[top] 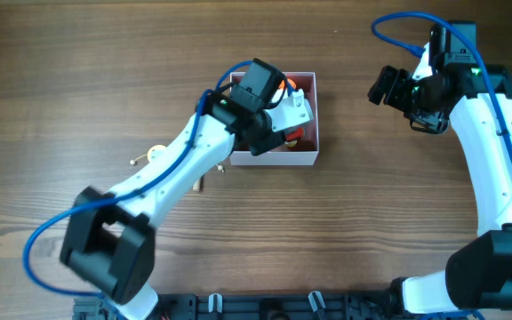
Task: Pack container
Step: 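Grasp the red toy truck with the left gripper and place it in the box, then grasp the white pig rattle drum by its handle with the left gripper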
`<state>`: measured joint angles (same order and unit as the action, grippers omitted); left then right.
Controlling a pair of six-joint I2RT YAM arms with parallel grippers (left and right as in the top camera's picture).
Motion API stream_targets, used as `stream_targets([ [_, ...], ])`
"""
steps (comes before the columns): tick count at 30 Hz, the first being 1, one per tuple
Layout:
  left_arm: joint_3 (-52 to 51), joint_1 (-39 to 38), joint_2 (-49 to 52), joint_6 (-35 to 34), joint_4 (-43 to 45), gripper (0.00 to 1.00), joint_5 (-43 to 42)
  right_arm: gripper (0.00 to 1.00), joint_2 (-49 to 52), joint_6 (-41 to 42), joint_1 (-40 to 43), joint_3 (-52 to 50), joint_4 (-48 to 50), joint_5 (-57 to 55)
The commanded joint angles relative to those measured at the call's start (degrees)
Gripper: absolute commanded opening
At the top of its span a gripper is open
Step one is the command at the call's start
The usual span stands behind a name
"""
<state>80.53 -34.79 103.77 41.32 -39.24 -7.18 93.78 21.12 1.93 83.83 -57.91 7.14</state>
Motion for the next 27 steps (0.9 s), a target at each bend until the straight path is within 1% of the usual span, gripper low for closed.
stream_targets([
  [1, 0.37, -0.44, 1.81, 4.96, 2.25, 0.04, -1.20, 0.96, 0.57, -0.13, 0.02, -0.11, -0.37, 0.68],
  [2, 0.37, -0.44, 1.92, 4.98, 2.49, 0.04, -1.66, 0.96, 0.57, -0.13, 0.02, -0.11, -0.39, 0.68],
  [3, 0.37, -0.44, 1.92, 4.98, 2.73, 0.06, -2.27, 0.97, 0.57, -0.11, 0.02, -0.11, -0.44, 0.68],
  [4, 0.37, -0.44, 1.92, 4.96, 3.17, 0.12, -2.78, 0.96, 0.57, -0.13, 0.02, -0.11, -0.44, 0.68],
  [6, 0.37, -0.55, 1.90, 4.72, 4.07, 0.27, -4.04, 0.96, 0.57, -0.11, 0.02, -0.11, -0.44, 0.70],
  [7, 0.39, -0.66, 1.90, 4.22, 4.50, 0.42, -4.13, 0.96, 0.57, -0.11, 0.02, -0.11, -0.46, 0.70],
  [8, 0.50, -0.92, 1.66, 2.36, 5.09, 0.81, -3.82, 0.96, 0.57, -0.11, 0.02, -0.11, -0.55, 0.68],
  [9, 0.74, -1.03, 1.31, 0.63, 5.46, 1.00, -3.30, 0.96, 0.57, -0.11, 0.02, -0.11, -0.70, 0.68],
  [15, 3.48, -0.66, -2.75, -11.74, 4.96, 1.00, -0.07, 0.96, 0.57, -0.13, 0.02, -0.11, -1.38, 0.68],
  [17, 3.54, -0.31, -4.76, -13.57, 3.80, 1.00, 1.05, 0.96, 0.57, -0.13, 0.02, -0.11, -1.49, 0.68],
  [19, 3.54, 0.09, -6.88, -13.77, 1.60, 1.00, 1.46, 0.96, 0.57, -0.15, 0.02, -0.11, -1.60, 0.68],
  [23, 3.54, 1.57, -12.44, -16.22, -5.16, 1.00, 1.68, 0.96, 0.57, -0.17, 0.02, -0.11, -1.70, 0.66],
  [27, 3.54, 5.31, -17.64, -21.84, -11.13, 1.00, 1.68, 0.97, 0.57, -0.15, 0.02, -0.11, -1.51, 0.66],
])
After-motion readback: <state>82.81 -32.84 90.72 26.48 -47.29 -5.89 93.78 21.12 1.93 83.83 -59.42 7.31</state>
